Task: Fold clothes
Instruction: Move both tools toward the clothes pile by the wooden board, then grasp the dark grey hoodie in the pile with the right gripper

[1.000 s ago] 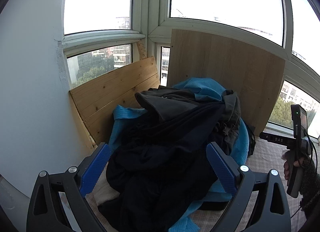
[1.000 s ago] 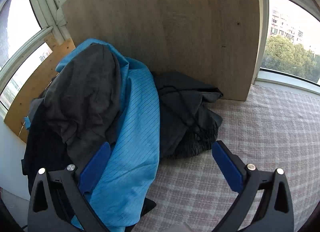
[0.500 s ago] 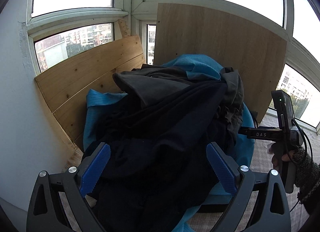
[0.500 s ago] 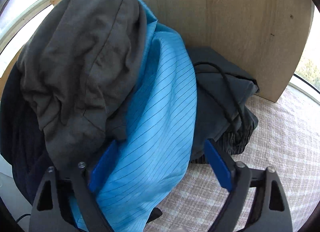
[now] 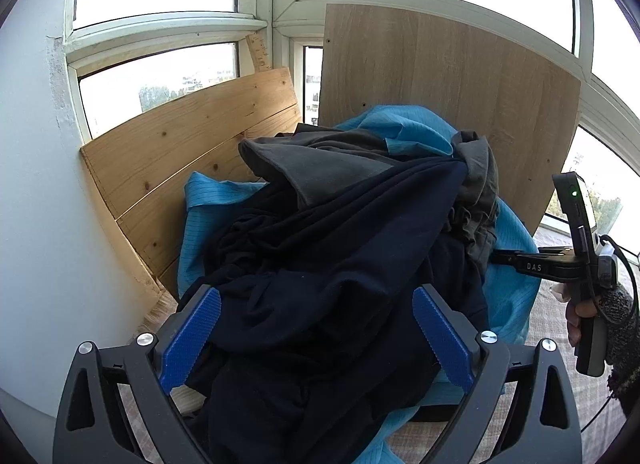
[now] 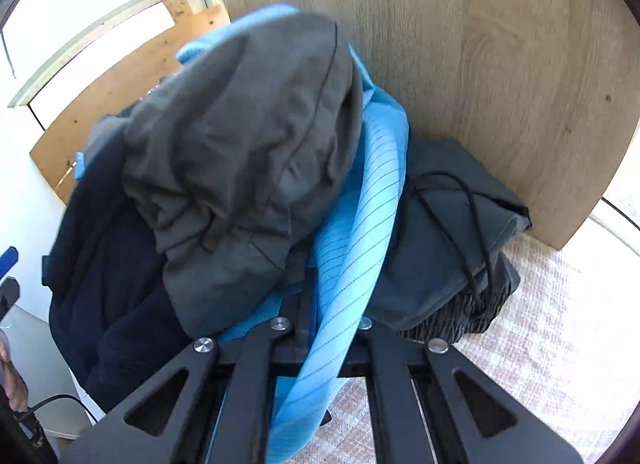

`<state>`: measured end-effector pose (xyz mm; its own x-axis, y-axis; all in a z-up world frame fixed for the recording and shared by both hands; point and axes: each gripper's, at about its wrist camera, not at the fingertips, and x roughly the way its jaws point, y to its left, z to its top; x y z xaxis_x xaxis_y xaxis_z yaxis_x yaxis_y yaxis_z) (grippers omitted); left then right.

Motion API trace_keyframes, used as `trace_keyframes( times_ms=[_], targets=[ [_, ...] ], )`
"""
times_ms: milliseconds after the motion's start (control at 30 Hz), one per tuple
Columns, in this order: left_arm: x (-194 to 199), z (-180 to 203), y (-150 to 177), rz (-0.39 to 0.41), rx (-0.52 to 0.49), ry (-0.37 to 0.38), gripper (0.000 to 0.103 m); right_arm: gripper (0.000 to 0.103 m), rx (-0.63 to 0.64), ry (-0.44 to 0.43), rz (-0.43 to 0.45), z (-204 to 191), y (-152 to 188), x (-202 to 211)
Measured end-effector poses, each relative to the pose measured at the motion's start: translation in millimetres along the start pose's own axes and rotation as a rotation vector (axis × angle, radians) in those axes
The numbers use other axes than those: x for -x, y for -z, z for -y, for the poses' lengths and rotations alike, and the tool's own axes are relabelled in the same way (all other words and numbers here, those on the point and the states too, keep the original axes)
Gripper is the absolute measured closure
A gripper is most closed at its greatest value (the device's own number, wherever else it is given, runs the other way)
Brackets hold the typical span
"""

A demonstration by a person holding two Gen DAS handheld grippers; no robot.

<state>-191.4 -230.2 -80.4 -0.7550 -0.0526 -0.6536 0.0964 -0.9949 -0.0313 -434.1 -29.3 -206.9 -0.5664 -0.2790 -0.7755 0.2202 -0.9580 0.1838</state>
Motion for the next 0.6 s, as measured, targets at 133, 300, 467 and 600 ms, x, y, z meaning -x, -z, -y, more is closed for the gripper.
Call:
trace_keyframes(
  times_ms=[133, 300, 467, 600],
  targets=[
    [0, -2, 0, 0.002, 0.005, -0.001, 0.006, 0.102, -0.066, -0.079, 0.119, 4, -31, 47],
    [8, -1, -2, 0.022, 0.0, 0.003, 0.006, 0.103, -0.019, -0.1, 0.331, -20, -80, 132],
    [14, 1, -2, 0.034, -0.012, 0.011, 0.006, 0.097, 0.096, -0.012, 0.252, -37, -116, 176],
    [19, 3, -2, 0.043, -0.022, 0.018, 0.006, 0.029, 0.1, 0.178, 0.052, -7, -69, 120]
  ],
)
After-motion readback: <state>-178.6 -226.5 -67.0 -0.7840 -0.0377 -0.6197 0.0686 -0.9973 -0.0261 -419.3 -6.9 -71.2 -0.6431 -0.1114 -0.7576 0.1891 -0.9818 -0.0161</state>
